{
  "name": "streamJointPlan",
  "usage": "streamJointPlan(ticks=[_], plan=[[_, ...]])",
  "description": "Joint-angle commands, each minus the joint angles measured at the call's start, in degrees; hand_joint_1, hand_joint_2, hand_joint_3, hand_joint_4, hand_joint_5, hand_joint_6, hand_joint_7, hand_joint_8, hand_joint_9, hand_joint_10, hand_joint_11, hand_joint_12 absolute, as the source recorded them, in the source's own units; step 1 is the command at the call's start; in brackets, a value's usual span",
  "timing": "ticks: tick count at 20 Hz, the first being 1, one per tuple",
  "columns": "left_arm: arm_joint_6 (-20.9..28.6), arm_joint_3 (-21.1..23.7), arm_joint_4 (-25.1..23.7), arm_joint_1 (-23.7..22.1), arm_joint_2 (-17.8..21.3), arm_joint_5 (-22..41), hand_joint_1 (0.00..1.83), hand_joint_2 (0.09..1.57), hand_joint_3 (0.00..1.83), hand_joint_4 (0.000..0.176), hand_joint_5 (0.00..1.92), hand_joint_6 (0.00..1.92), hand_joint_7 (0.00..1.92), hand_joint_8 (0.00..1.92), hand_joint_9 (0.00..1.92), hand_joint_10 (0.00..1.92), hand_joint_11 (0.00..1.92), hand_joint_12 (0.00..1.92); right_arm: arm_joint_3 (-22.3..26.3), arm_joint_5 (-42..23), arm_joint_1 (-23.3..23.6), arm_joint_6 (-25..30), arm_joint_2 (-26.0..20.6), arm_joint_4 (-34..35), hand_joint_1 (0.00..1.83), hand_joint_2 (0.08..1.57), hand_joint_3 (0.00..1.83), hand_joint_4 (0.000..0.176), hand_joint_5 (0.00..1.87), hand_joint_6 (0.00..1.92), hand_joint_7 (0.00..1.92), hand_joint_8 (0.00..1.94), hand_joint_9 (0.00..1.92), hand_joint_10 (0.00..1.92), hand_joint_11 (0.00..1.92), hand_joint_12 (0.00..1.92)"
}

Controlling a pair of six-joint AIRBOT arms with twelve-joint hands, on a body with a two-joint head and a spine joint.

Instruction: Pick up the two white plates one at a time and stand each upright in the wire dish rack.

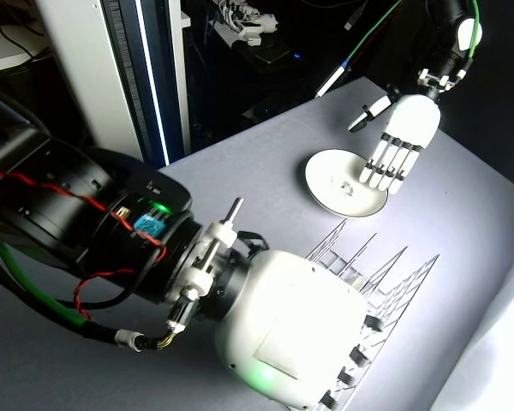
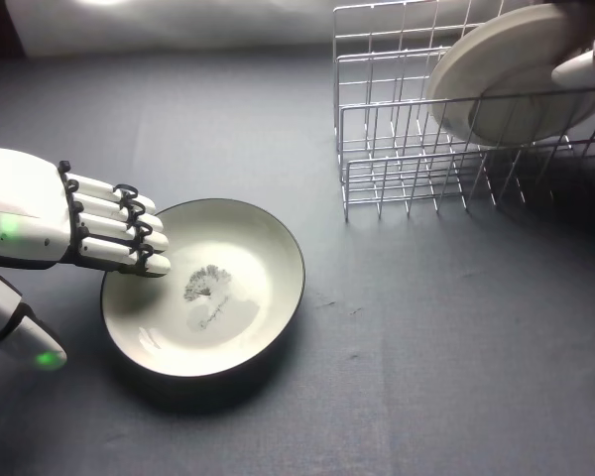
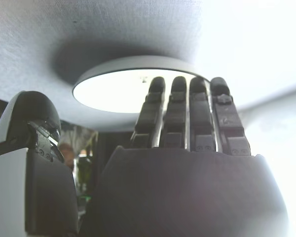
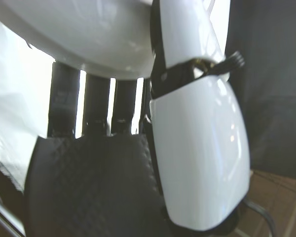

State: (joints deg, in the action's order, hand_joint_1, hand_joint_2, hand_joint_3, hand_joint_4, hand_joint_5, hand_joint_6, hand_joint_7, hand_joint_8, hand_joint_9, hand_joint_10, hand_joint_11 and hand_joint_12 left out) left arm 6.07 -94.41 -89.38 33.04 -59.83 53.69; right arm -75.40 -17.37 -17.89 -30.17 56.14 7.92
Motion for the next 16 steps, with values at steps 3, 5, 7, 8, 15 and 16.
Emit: streamJointPlan(ticks=[3,5,7,8,15,16], plan=[[0.00,-0.99,3.44,-0.14,0.00,1.24,0.00,1.11,0.00,0.000,0.03,0.00,0.01,0.00,0.00,0.00,0.00,0.00,-0.48,-7.67,-1.21,0.35,-0.24,0.26,1.46,1.13,0.01,0.000,0.84,1.12,0.85,1.01,0.89,1.16,0.90,1.47],[0.00,-1.40,3.75,-0.23,-0.02,1.25,0.00,1.11,0.00,0.000,0.05,0.01,0.03,0.01,0.02,0.01,0.02,0.01,-0.47,-8.42,-1.87,0.34,-0.19,0.01,1.47,1.17,0.00,0.000,0.73,1.30,0.72,1.12,0.79,1.26,0.88,1.57],[0.00,-1.63,3.81,-0.40,-0.04,1.26,0.00,1.10,0.00,0.000,0.03,0.00,0.00,0.00,0.00,0.00,0.00,0.00,-0.47,-8.85,-1.97,0.34,-0.18,-0.13,1.47,1.19,0.00,0.000,0.69,1.35,0.75,1.12,0.75,1.31,0.83,1.63],[0.00,-1.67,3.81,-0.40,-0.06,1.26,0.00,1.10,0.00,0.000,0.03,0.00,0.00,0.00,0.00,0.00,0.00,0.00,-0.46,-9.44,-1.92,0.35,-0.18,-0.74,1.47,1.19,0.00,0.000,0.68,1.36,0.76,1.15,0.73,1.34,0.79,1.65],[-0.28,-1.73,3.81,-0.02,-0.08,1.28,0.00,1.10,0.00,0.000,0.03,0.00,0.01,0.00,0.00,0.00,0.00,0.00,0.25,-9.74,2.45,0.37,-0.21,-4.52,1.23,1.14,0.00,0.000,0.54,0.13,0.64,0.01,0.54,0.28,0.18,1.40],[-0.29,-1.73,3.81,0.17,-0.08,1.28,0.00,1.10,0.00,0.000,0.03,0.00,0.01,0.00,0.00,0.00,0.00,0.00,0.72,-9.66,3.17,0.37,-0.23,-5.42,1.23,1.14,0.00,0.000,0.54,0.13,0.64,0.01,0.54,0.28,0.18,1.40]])
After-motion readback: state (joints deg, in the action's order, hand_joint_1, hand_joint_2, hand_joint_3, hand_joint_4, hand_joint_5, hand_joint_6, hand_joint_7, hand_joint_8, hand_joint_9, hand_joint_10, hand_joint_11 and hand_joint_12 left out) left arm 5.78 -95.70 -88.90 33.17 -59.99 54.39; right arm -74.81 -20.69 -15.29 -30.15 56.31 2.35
